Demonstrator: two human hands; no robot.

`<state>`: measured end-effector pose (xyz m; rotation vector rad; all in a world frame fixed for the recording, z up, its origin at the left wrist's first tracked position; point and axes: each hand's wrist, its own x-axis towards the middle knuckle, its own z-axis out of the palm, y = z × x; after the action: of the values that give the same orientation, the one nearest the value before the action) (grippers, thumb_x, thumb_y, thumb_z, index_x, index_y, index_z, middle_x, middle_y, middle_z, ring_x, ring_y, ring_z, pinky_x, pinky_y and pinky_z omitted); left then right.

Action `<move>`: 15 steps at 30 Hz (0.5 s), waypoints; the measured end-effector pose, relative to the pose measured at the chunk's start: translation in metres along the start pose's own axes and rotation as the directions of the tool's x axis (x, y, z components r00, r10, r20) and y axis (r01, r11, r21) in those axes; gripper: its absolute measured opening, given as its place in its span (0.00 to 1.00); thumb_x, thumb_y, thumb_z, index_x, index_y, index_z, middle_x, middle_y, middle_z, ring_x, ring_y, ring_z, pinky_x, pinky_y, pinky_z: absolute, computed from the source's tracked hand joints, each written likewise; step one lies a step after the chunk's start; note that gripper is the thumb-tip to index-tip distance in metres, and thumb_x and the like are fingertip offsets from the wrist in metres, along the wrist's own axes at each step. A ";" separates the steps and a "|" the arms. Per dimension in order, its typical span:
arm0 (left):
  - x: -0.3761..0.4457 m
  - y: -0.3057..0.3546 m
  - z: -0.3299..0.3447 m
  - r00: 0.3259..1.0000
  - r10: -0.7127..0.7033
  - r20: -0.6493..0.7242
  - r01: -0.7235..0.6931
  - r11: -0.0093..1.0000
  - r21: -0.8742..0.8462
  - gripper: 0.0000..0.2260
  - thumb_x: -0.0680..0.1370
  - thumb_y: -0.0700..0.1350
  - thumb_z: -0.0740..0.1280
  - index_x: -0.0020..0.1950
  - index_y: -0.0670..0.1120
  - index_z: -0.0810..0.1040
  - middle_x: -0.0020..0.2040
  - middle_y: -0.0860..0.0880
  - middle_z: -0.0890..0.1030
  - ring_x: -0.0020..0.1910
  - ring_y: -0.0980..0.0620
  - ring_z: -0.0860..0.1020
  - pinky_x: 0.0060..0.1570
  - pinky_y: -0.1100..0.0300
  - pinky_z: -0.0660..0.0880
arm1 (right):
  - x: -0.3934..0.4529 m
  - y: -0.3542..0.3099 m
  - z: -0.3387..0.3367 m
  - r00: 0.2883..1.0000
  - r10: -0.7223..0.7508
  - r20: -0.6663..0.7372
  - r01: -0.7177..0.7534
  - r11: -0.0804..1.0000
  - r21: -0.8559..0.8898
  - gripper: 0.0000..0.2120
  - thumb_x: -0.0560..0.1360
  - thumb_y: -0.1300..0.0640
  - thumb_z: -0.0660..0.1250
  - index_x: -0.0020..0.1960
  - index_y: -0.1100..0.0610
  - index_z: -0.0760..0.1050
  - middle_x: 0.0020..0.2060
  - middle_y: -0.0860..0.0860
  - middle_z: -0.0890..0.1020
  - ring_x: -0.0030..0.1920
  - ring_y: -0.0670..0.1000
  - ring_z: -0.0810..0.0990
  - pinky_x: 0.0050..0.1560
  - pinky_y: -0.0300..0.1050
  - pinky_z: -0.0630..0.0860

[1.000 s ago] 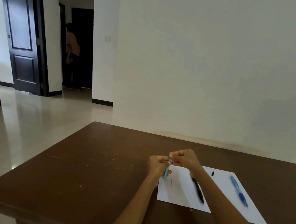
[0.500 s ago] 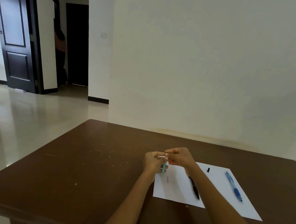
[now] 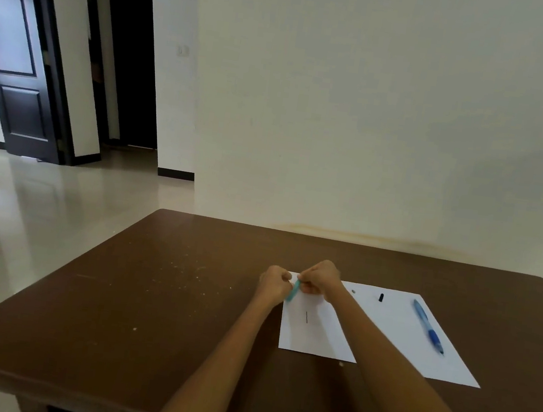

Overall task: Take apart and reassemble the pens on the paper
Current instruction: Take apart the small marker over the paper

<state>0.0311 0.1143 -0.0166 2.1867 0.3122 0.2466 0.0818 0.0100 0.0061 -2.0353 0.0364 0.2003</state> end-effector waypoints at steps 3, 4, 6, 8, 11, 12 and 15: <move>0.002 -0.002 -0.003 0.999 0.026 0.043 -0.027 0.999 0.022 0.18 0.76 0.36 0.66 0.66 0.39 0.72 0.65 0.41 0.74 0.63 0.46 0.73 0.61 0.55 0.71 | 0.002 -0.001 0.001 1.000 -0.017 -0.021 0.015 0.998 -0.061 0.09 0.73 0.64 0.70 0.51 0.69 0.80 0.40 0.60 0.81 0.32 0.50 0.79 0.50 0.47 0.82; 0.001 -0.003 -0.005 0.998 0.047 0.042 -0.048 0.999 0.021 0.19 0.75 0.37 0.67 0.66 0.40 0.72 0.64 0.42 0.75 0.62 0.46 0.74 0.60 0.56 0.72 | 0.000 -0.001 0.001 0.999 -0.033 -0.023 0.031 0.996 -0.088 0.09 0.73 0.64 0.70 0.51 0.68 0.80 0.40 0.60 0.81 0.32 0.50 0.78 0.50 0.46 0.81; 0.000 -0.005 -0.008 0.994 0.111 0.011 -0.111 0.994 0.019 0.17 0.74 0.39 0.70 0.62 0.42 0.75 0.61 0.44 0.75 0.57 0.48 0.75 0.57 0.56 0.74 | -0.004 0.000 -0.002 0.996 -0.086 -0.021 0.083 0.989 -0.119 0.09 0.74 0.65 0.69 0.52 0.68 0.81 0.41 0.60 0.82 0.33 0.51 0.78 0.50 0.47 0.81; -0.005 -0.007 -0.012 0.979 0.199 0.040 -0.201 0.978 0.063 0.14 0.72 0.44 0.72 0.57 0.46 0.77 0.55 0.48 0.74 0.51 0.51 0.75 0.50 0.59 0.75 | -0.012 0.004 -0.008 0.987 -0.158 -0.035 0.152 0.981 -0.124 0.10 0.75 0.65 0.68 0.54 0.67 0.81 0.47 0.61 0.83 0.33 0.50 0.78 0.45 0.43 0.80; -0.018 -0.007 -0.016 0.930 0.263 0.258 -0.313 0.933 0.176 0.15 0.71 0.49 0.73 0.55 0.47 0.79 0.48 0.51 0.74 0.45 0.55 0.73 0.40 0.65 0.69 | -0.027 0.014 -0.020 0.971 -0.233 -0.043 0.226 0.965 -0.135 0.11 0.75 0.65 0.68 0.57 0.65 0.79 0.53 0.59 0.82 0.38 0.50 0.81 0.43 0.39 0.80; -0.023 -0.006 -0.016 0.921 0.251 0.299 -0.317 0.927 0.199 0.15 0.71 0.49 0.73 0.55 0.47 0.79 0.48 0.51 0.74 0.45 0.55 0.72 0.40 0.65 0.68 | -0.033 0.017 -0.024 0.970 -0.242 -0.030 0.235 0.960 -0.153 0.11 0.75 0.64 0.68 0.57 0.65 0.80 0.53 0.60 0.82 0.38 0.50 0.81 0.42 0.38 0.79; -0.029 -0.002 -0.013 0.924 0.200 0.326 -0.279 0.935 0.217 0.17 0.70 0.50 0.74 0.57 0.47 0.78 0.51 0.48 0.76 0.47 0.53 0.74 0.45 0.61 0.71 | -0.045 0.023 -0.034 0.969 -0.246 0.030 0.247 0.944 -0.218 0.10 0.75 0.64 0.68 0.56 0.65 0.80 0.51 0.61 0.83 0.34 0.48 0.81 0.39 0.36 0.79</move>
<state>-0.0004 0.1161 -0.0121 2.4825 -0.1056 0.0042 0.0391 -0.0333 0.0082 -2.2379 -0.2523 0.0499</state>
